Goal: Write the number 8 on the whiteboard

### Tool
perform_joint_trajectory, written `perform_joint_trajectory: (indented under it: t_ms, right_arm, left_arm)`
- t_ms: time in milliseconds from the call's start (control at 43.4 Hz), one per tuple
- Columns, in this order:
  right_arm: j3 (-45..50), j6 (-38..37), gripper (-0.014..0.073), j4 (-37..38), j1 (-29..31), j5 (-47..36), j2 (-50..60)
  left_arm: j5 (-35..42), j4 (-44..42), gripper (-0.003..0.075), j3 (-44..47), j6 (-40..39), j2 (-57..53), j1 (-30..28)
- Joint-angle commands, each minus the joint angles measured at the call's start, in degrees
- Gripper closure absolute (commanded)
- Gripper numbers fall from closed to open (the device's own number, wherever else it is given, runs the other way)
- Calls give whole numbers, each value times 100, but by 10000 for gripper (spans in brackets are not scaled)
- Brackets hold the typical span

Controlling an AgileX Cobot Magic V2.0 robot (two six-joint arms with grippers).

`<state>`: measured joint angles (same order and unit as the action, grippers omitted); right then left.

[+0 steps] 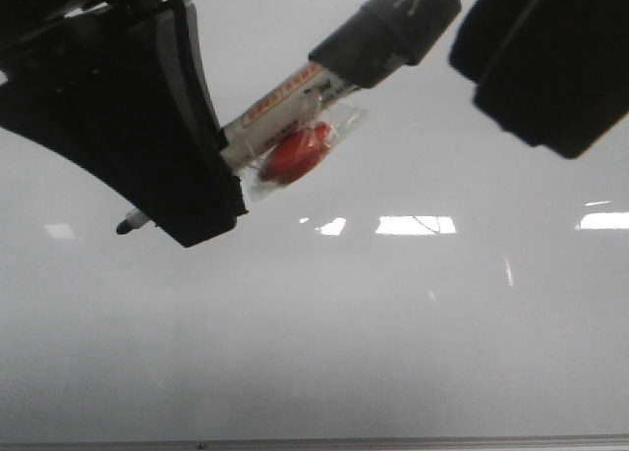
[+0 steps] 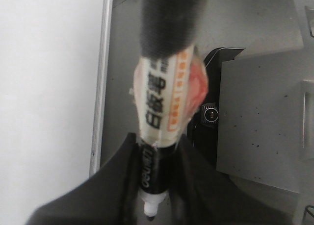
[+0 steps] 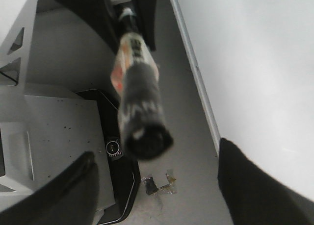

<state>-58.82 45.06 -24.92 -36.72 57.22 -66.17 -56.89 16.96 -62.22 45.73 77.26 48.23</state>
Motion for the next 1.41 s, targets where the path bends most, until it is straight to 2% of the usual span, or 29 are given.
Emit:
perform_joint_trajectory:
  t_ms: [0,138,277,530,668,761,899,991,1106,1198,1291,1383]
  right_arm:
    - [-364,75,63,-234,-319,-297,-169]
    - [-622,69,90,-291,-577,-422,-460]
    - [-665,69,228,-320,-576,-320,-462]
    - [-665,69,395,-320,-576,-218,-462]
    - [-665,69,538,-320,-576,-216,-462]
    - [-665,69,620,-320,-576,-216,-462]
    - [-665,69,688,-320,-576,-211,-460]
    - [-665,35,692,-307,-570,-175,-435]
    - [-665,-277,692,-63,-471,-80,-269]
    - [-665,-835,692,446,-287,8,-39]
    - [-638,-1687,692,990,68,29,252]
    - [-459,-2307,692,1147,595,-176,700]
  left_arm:
    - [199,160,741,-186,-5,-156,82]
    - [199,160,741,-186,-5,-156,82]
    - [199,160,741,-186,-5,-156,82]
    - [218,160,741,-186,-5,-156,82]
    - [232,160,738,-186,-5,-156,82]
    - [222,160,663,-186,-5,-156,82]
    - [232,141,414,-186,-57,-169,69]
    - [248,-87,318,-186,-265,-282,69]
    - [302,-424,312,-186,-732,-597,56]
    - [302,-488,312,-151,-937,-915,-132]
    - [382,-418,312,27,-1014,-1313,-558]
    - [515,-418,312,329,-1278,-1701,-1106]
